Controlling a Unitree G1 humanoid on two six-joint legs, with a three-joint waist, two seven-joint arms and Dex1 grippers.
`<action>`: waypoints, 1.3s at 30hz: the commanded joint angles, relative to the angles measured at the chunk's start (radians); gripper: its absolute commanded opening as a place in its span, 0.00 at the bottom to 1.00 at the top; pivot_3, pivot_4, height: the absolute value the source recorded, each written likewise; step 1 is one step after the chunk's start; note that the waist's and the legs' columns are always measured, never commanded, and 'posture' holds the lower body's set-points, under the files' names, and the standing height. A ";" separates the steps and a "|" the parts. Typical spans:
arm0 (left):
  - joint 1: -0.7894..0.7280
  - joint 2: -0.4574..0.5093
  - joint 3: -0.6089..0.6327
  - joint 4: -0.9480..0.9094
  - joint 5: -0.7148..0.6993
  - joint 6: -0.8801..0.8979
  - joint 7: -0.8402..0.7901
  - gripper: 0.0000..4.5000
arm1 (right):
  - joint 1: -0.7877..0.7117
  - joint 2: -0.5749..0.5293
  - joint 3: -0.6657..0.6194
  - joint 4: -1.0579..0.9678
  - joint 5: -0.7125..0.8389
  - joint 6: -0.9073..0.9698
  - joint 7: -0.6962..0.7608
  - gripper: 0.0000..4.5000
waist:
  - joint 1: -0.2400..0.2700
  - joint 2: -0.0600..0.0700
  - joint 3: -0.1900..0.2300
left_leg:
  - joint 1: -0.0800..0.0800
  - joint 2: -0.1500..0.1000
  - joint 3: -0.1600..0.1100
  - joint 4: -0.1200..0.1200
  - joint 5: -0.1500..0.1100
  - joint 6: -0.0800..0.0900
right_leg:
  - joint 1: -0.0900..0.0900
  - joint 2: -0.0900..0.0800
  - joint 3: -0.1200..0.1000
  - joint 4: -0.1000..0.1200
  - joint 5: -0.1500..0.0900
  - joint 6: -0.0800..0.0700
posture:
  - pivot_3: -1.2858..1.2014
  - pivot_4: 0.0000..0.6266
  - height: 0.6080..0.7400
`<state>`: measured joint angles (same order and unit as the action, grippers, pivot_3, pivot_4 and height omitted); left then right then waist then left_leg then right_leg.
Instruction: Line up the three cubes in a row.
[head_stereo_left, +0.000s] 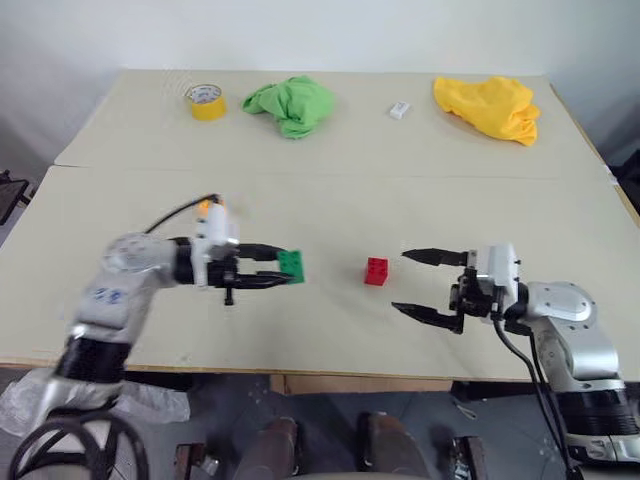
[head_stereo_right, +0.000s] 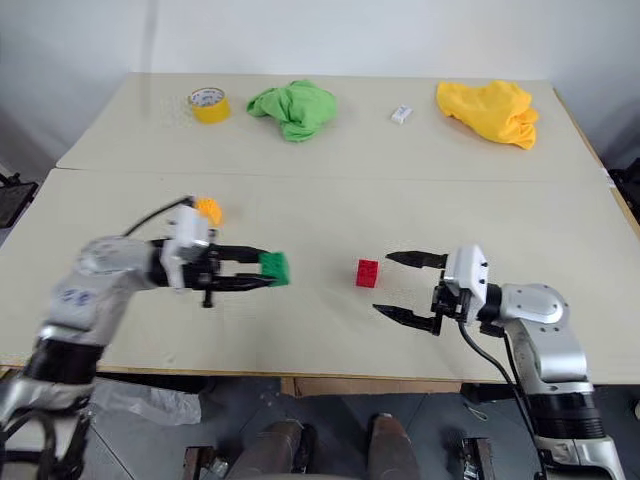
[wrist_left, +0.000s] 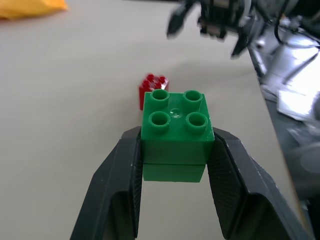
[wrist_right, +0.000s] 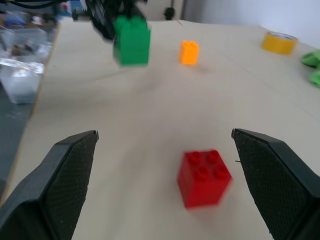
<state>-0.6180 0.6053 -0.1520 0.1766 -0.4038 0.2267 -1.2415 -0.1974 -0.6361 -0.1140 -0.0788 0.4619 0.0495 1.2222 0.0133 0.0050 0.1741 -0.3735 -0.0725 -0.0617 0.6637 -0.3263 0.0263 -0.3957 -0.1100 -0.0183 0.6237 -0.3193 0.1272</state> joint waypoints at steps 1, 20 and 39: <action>-0.116 -0.088 -0.045 0.269 0.102 -0.159 -0.034 0.33 | 0.043 -0.037 -0.042 -0.065 0.024 0.026 -0.021 1.00 | 0.003 -0.002 0.001 | -0.001 0.000 0.000 0.001 0.000 0.000 | 0.000 0.001 -0.001 0.000 0.000 0.000 | 0.52 0.24 1.00; -0.359 -0.257 -0.036 0.864 0.310 -0.561 -0.118 0.33 | 0.231 -0.033 -0.110 -0.193 0.021 0.009 -0.156 1.00 | 0.013 -0.007 0.004 | -0.002 -0.002 0.001 0.003 0.001 0.003 | 0.000 0.000 0.000 0.002 0.001 0.003 | 0.52 0.24 1.00; -0.027 -0.064 0.176 0.385 0.172 -0.499 -0.061 0.99 | 0.056 -0.010 0.008 -0.260 0.130 0.192 -0.190 1.00 | -0.021 -0.007 0.004 | -0.002 0.002 0.001 0.001 0.002 0.000 | -0.002 -0.003 0.000 0.002 0.001 0.003 | 0.52 0.24 1.00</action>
<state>-0.6981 0.5094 -0.0229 0.6816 -0.1796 -0.3212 -1.3295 -0.1306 -0.6511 -0.1094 -0.3097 0.5713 0.2315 1.0308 -0.0077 -0.0022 0.1781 -0.3752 -0.0700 -0.0606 0.6647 -0.3241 0.0258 -0.3980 -0.1125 -0.0178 0.6257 -0.3182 0.1300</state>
